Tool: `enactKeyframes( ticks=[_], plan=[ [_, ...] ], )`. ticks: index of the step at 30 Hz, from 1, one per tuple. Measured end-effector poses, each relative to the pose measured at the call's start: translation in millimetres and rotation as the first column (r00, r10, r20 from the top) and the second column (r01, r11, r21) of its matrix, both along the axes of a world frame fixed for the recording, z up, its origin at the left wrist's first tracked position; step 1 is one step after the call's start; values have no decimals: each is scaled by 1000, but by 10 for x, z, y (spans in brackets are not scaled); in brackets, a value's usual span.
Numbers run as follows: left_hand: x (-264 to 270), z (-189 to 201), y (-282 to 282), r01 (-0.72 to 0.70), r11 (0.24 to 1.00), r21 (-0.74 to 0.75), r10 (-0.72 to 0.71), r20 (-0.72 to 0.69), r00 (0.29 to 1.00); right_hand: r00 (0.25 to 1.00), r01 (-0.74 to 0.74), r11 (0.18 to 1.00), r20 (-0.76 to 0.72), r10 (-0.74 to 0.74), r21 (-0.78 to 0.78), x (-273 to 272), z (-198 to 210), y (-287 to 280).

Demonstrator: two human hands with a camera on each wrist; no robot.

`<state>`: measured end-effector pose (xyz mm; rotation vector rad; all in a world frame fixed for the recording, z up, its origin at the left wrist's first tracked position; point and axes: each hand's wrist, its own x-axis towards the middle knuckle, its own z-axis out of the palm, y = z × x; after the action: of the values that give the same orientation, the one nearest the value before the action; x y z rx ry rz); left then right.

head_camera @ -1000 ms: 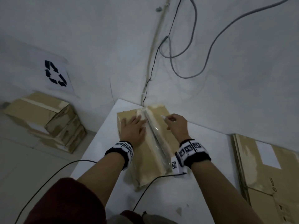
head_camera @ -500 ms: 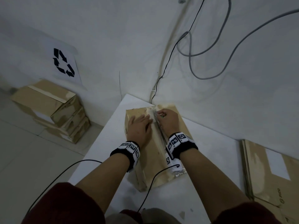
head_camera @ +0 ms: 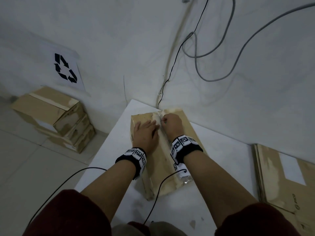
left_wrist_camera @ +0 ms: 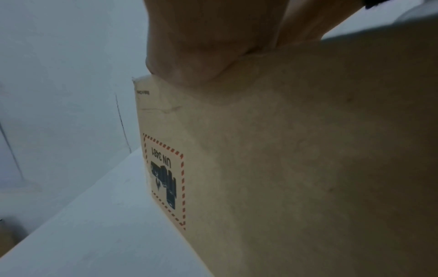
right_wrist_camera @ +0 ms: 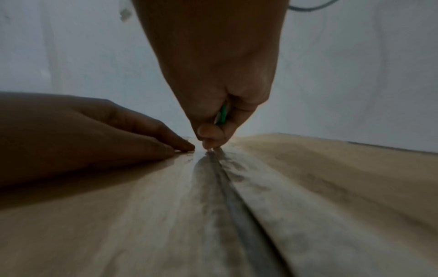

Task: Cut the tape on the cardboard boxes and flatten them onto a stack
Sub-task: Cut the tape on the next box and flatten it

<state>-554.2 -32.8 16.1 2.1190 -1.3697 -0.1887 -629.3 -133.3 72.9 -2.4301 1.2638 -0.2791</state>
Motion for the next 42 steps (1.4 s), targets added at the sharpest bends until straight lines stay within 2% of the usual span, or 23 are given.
enactKeyframes(
  ticks=[4, 7, 10, 18, 20, 24, 26, 29, 33, 42],
  plan=[
    [7, 15, 0, 6, 1000, 24, -6, 12, 1000, 1000, 8, 1000, -12, -8, 5, 7, -12, 1],
    [-3, 40, 6, 3, 999, 33, -3, 18, 1000, 996, -18, 1000, -84, 19, 19, -128, -17, 40],
    [0, 48, 20, 10, 999, 38, -10, 9, 1000, 991, -12, 1000, -132, 14, 13, -332, -42, 207],
    [26, 53, 14, 52, 988, 144, -60, 52, 997, 990, 59, 998, -132, -54, 37, -1019, -65, 745],
    [-17, 95, 62, 102, 976, 192, -123, 102, 987, 990, 76, 997, -115, -76, -1, -1112, -110, 804],
    [-357, 117, 348, 312, 930, 194, -340, 134, 931, 990, 94, 996, -102, -94, -8, -1100, -112, 787],
    [-499, 77, 467, 345, 916, 203, -377, 150, 914, 992, 92, 996, -86, -93, -10, -1085, -101, 772],
    [-524, 80, 469, 303, 931, 204, -340, 183, 922, 993, 105, 994, -54, -105, 3, -1119, -92, 824],
    [-522, 80, 422, 283, 937, 202, -316, 150, 937, 991, 129, 991, -41, -128, 26, -1293, -71, 966],
    [-539, 79, 424, 268, 938, 219, -301, 139, 943, 964, 221, 961, 110, -241, 167, -1751, -59, 1252]
  ],
)
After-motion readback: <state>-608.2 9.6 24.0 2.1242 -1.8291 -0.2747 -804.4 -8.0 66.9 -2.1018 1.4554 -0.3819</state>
